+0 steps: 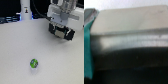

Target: Open the kcup holder, insert the kcup into the holder, and close the kcup holder

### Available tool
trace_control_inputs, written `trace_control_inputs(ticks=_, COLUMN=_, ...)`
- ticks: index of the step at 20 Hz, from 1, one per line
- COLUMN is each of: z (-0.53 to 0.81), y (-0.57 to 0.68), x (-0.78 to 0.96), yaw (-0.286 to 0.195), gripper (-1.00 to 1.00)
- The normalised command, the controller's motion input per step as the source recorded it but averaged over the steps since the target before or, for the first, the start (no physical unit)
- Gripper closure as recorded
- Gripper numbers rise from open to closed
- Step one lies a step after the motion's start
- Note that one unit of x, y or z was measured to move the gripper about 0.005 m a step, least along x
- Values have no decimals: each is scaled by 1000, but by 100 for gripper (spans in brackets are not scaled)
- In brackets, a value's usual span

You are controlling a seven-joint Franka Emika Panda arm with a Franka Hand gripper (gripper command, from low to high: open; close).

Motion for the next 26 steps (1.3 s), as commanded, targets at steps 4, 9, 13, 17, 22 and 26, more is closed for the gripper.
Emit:
trace_control_inputs(ticks=4, z=207, y=-281, x=925, yaw=-81, gripper=100)
trace_control_inputs(ticks=9, z=190, y=-313, x=908, yaw=-82, gripper=100)
trace_control_inputs(ticks=13, z=167, y=-378, x=860, yaw=-73, gripper=100)
trace_control_inputs(ticks=17, z=155, y=-405, x=786, yaw=-65, gripper=100)
trace_control_inputs(ticks=22, z=114, y=-254, x=398, yaw=-42, gripper=-100)
trace_control_inputs(ticks=26, z=241, y=-257, x=353, yaw=-88, gripper=-100)
